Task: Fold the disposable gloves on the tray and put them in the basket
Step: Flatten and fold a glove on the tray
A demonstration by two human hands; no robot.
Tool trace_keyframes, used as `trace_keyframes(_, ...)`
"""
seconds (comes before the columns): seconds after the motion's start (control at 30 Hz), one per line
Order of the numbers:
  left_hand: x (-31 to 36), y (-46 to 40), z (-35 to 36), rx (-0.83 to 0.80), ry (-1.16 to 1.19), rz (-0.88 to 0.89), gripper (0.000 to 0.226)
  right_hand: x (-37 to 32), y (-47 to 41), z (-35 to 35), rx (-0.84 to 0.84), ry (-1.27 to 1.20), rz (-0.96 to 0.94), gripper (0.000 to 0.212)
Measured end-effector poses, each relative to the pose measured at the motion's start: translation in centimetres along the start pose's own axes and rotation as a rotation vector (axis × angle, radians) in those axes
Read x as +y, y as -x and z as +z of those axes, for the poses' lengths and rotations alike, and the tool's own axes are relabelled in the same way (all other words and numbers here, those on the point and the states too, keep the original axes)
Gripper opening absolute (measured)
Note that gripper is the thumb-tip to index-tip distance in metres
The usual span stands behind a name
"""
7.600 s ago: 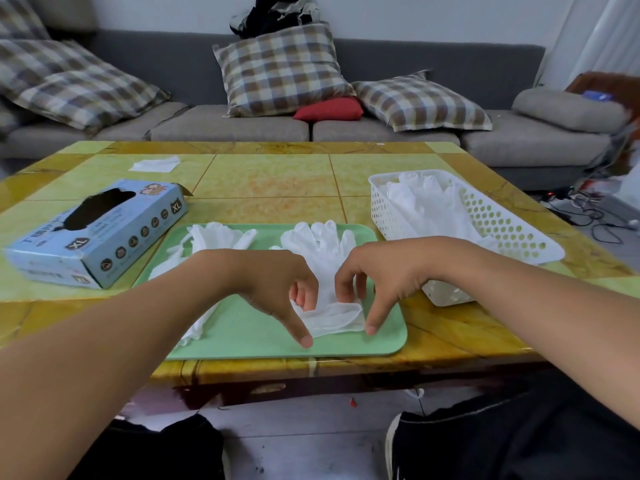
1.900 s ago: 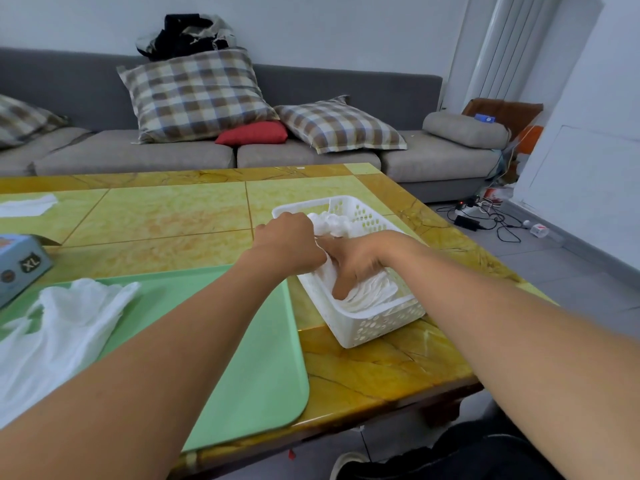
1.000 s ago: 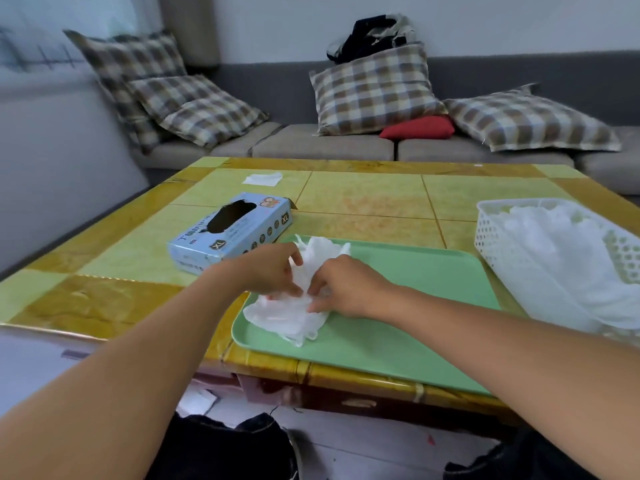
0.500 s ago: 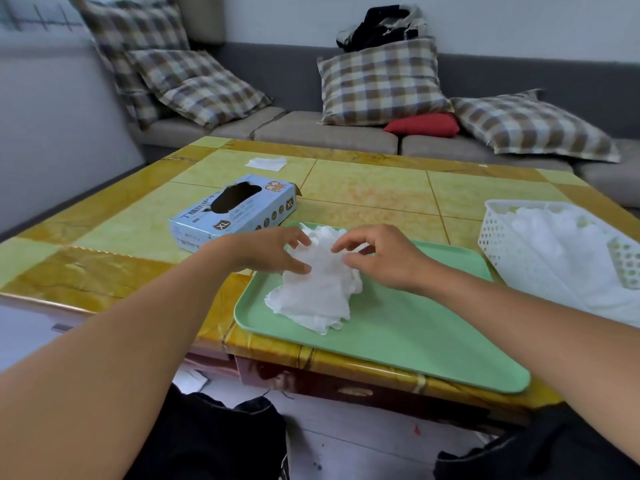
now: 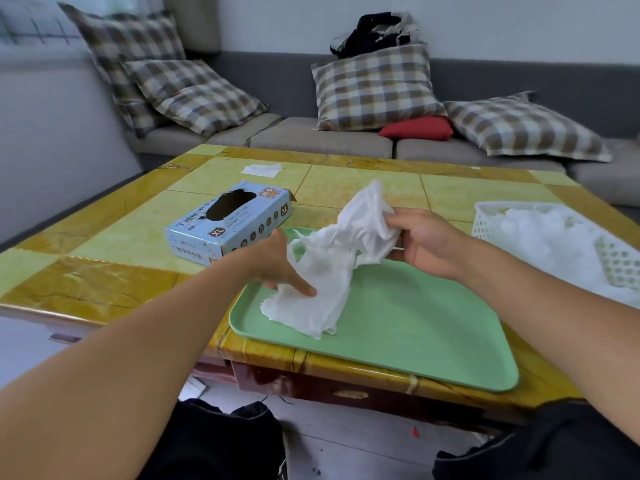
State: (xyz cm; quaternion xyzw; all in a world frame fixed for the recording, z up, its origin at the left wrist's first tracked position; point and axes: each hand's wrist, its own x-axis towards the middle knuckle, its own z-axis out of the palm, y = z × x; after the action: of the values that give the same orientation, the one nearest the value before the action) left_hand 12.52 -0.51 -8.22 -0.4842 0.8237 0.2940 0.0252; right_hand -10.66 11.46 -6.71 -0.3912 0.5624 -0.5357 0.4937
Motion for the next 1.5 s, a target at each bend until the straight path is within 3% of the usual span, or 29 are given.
trace_keyframes(0.07, 1.1, 0.0, 0.6, -0.004, -0.123, 0.003, 0.103, -0.6, 0.7, -1.0, -0.005, -0.165, 0.099, 0.026)
trace_keyframes(0.17, 1.8, -0.7, 0.7, -0.047, -0.196, 0.01, 0.057, -1.1, 1.6, -1.8, -0.019, -0.287, 0.222, 0.03)
trace_keyframes(0.27, 1.5, -1.0, -0.4, -0.015, -0.28, -0.041, 0.037, -2.0, 2.7, -2.5, -0.099, -0.397, 0.256, 0.057)
trace_keyframes(0.37, 0.9, -0.2, -1.8, -0.116, -0.163, -0.124, 0.056, -2.3, 3.7, -2.3, -0.177, -0.313, 0.222, 0.063)
trace_keyframes(0.47, 1.6, 1.7, -3.7, -0.033, -0.277, -0.072, 0.099, -2.2, 4.1, -1.9, -0.124, -0.156, 0.181, 0.04)
trace_keyframes(0.5, 2.6, 2.4, -4.1, 0.034, -0.241, -0.01, 0.116, -2.3, 4.2, -1.8, -0.127, -0.113, 0.16, 0.034)
trace_keyframes(0.57, 5.3, 3.2, -3.8, -0.02, 0.181, 0.166, 0.133, -2.5, 4.6, -2.0, -0.151, -0.084, 0.117, 0.032)
trace_keyframes(0.6, 6.9, 3.7, -3.1, -0.132, 0.404, 0.255, 0.127, -2.6, 4.8, -2.2, -0.176, -0.095, 0.106, 0.038)
trace_keyframes(0.67, 9.9, 4.3, -1.2, -0.376, 0.615, 0.349, 0.089, -3.0, 5.3, -2.7, -0.223, -0.115, 0.089, 0.044)
trace_keyframes(0.7, 11.0, 4.3, -0.3, -0.433, 0.667, 0.366, 0.074, -3.1, 5.6, -2.9, -0.227, -0.123, 0.087, 0.045)
trace_keyframes(0.8, 12.6, 3.0, 0.7, -0.458, 0.783, 0.26, 0.061, -3.0, 5.7, -3.8, -0.117, -0.142, 0.114, 0.048)
trace_keyframes(0.93, 13.4, 0.5, 0.9, -0.311, 0.836, 0.193, 0.009, -2.6, 5.3, -5.4, 0.16, -0.027, 0.1, 0.033)
trace_keyframes(1.0, 14.1, -0.4, 0.9, -0.099, 0.887, 0.273, 0.012, -3.6, 4.9, -5.7, 0.252, 0.019, -0.081, 0.019)
trace_keyframes(1.1, 15.4, -0.6, -0.5, 0.218, 0.989, 0.539, 0.014, -6.2, 4.8, -6.1, 0.386, 0.139, -0.509, 0.013)
trace_keyframes(1.17, 15.6, -0.3, -1.3, 0.283, 0.926, 0.662, 0.019, -6.8, 5.4, -6.2, 0.405, 0.253, -0.645, 0.015)
trace_keyframes(1.23, 15.0, 0.0, -1.1, 0.237, 0.745, 0.716, 0.026, -5.8, 6.0, -6.4, 0.358, 0.4, -0.634, 0.015)
trace_keyframes(1.3, 13.8, 0.1, 0.4, 0.137, 0.432, 0.703, 0.03, -3.9, 6.5, -6.6, 0.218, 0.556, -0.485, 0.013)
trace_keyframes(1.4, 11.4, 0.0, 3.3, -0.25, -0.019, 0.635, 0.037, -0.7, 7.2, -7.0, -0.181, 0.849, -0.132, 0.014)
trace_keyframes(1.47, 10.5, 0.6, 4.2, -0.514, -0.11, 0.591, 0.032, 0.3, 7.8, -6.7, -0.444, 0.996, 0.048, 0.017)
trace_keyframes(1.5, 10.4, 1.0, 3.9, -0.565, -0.095, 0.58, 0.031, 0.2, 8.1, -6.5, -0.524, 1.003, 0.095, 0.02)
